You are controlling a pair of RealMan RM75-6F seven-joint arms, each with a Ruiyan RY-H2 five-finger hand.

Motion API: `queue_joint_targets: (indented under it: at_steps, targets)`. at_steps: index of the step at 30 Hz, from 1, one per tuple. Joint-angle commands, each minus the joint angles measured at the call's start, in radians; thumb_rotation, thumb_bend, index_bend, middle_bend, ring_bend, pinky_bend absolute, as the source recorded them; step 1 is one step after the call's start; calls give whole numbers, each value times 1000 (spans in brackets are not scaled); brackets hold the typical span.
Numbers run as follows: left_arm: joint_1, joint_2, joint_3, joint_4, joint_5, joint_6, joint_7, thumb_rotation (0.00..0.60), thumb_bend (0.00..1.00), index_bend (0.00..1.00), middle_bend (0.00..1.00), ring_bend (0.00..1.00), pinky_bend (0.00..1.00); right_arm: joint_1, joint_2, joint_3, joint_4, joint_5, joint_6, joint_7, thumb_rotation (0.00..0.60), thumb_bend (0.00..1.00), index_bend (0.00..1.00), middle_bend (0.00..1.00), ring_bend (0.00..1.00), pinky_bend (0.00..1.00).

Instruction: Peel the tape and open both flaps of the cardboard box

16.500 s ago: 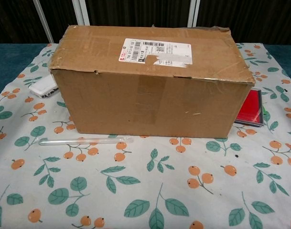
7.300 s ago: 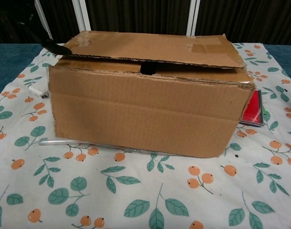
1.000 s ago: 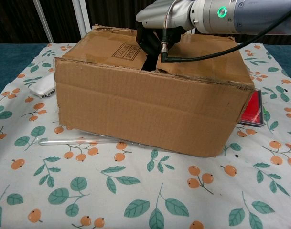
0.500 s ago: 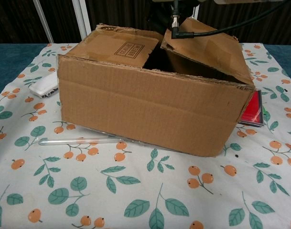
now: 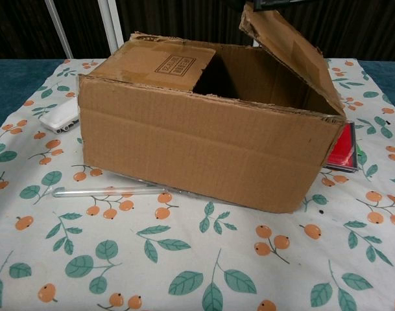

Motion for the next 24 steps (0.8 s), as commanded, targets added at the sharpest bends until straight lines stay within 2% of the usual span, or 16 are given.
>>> queue_joint_targets:
  at_steps: [1,12,24]
  targets:
    - [1,0,-1,-1,2,0,0,600,193,0,0,0,0,0,36,-10,-33,19,11,-20,600,1000,654,572,354,376]
    - [5,1,-3,-8,5,-3,0,600,193,0,0,0,0,-4,135,-48,-85,77,23,-68,600,1000,653,567,352,376]
    - [7,1,-7,-9,2,-9,0,600,192,0,0,0,0,-9,208,-61,-108,94,34,-73,600,1000,653,562,348,376]
